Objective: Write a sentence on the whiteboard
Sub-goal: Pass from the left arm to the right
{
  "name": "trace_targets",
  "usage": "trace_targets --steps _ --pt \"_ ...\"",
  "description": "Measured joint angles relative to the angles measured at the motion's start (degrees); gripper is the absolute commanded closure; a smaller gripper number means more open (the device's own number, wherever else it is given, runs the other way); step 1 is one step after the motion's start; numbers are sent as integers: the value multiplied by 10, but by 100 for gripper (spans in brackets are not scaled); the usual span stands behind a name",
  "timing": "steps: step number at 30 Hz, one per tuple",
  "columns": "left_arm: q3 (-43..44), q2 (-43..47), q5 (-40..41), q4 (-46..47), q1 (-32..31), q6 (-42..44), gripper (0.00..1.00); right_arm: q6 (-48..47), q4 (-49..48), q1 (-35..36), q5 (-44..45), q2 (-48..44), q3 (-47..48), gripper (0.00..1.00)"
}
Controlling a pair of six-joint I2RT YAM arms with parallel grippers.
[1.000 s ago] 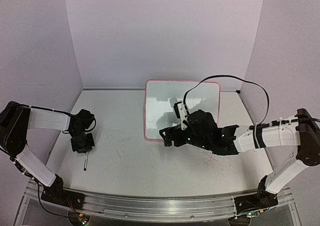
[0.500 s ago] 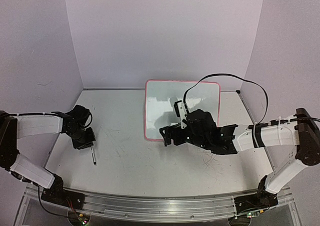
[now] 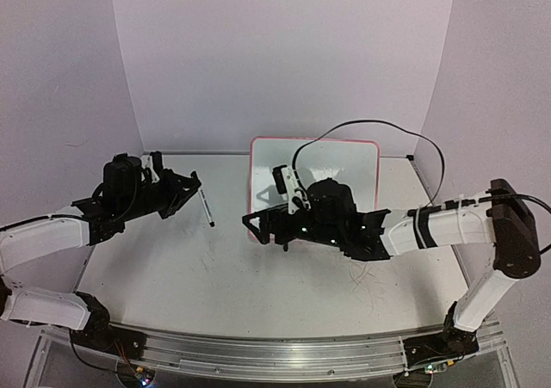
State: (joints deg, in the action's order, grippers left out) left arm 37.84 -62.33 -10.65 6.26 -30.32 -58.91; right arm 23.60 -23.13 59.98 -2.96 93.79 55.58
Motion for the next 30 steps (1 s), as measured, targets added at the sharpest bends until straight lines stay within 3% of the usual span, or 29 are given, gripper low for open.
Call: trace_targets --steps 10,14,21,24,26,30 --pt "15 -70 38 130 -67 -95 100 42 -35 23 -22 129 172 42" --pt "15 -84 42 152 -81 -108 100 54 -30 23 -23 143 191 57" --pt "15 -84 44 183 -88 -115 100 71 -21 22 -22 151 194 97" --pt "15 -84 48 190 -87 -109 100 74 -13 15 -12 151 194 100" --pt "15 -85 50 192 -88 -102 91 74 -13 15 -13 151 194 100" --pt "14 -85 54 193 -88 -96 56 75 -14 16 -15 150 191 100"
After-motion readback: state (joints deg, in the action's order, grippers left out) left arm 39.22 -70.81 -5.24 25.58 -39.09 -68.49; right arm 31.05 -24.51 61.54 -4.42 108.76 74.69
